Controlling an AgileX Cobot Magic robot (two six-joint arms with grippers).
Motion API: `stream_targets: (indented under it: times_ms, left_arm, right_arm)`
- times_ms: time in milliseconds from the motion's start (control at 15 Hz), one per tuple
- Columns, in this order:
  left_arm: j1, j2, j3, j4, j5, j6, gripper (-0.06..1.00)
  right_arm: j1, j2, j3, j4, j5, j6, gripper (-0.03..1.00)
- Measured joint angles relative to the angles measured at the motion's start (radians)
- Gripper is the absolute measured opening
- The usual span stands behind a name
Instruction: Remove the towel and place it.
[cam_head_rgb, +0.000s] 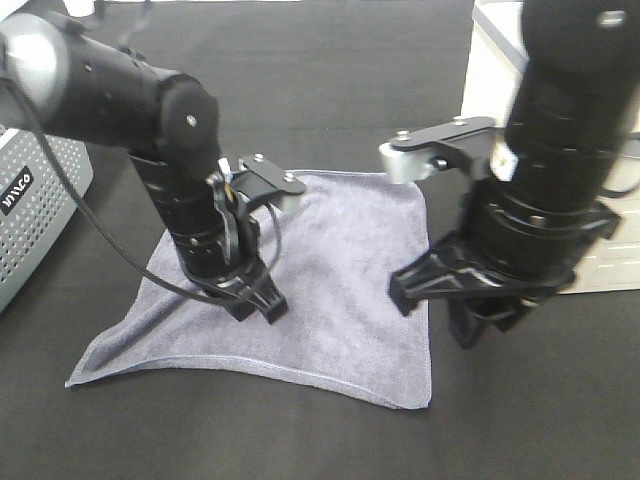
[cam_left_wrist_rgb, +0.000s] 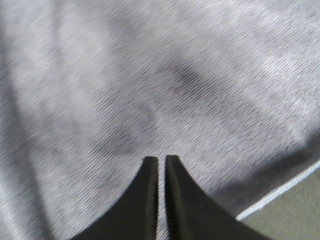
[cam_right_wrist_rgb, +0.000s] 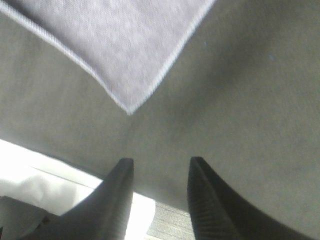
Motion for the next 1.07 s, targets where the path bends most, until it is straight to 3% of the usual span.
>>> stream_targets:
  times_ms: [400, 800, 1067]
  left_arm:
    - [-0.064, 0.057, -0.001, -0.016, 0.026, 0.0, 0.0]
    - [-0.143, 0.058, -0.001, -0.045, 0.219, 0.0, 0.0]
    - [-0.145, 0.037, -0.001, -0.068, 0.232, 0.0, 0.0]
  right_arm:
    - [0.0, -0.188, 0.027, 0.0, 0.01, 0.04, 0.37]
    - [0.0, -0.197, 0.027, 0.0, 0.055, 0.042, 0.37]
    - [0.0, -0.197, 0.027, 0.0, 0.056, 0.042, 0.37]
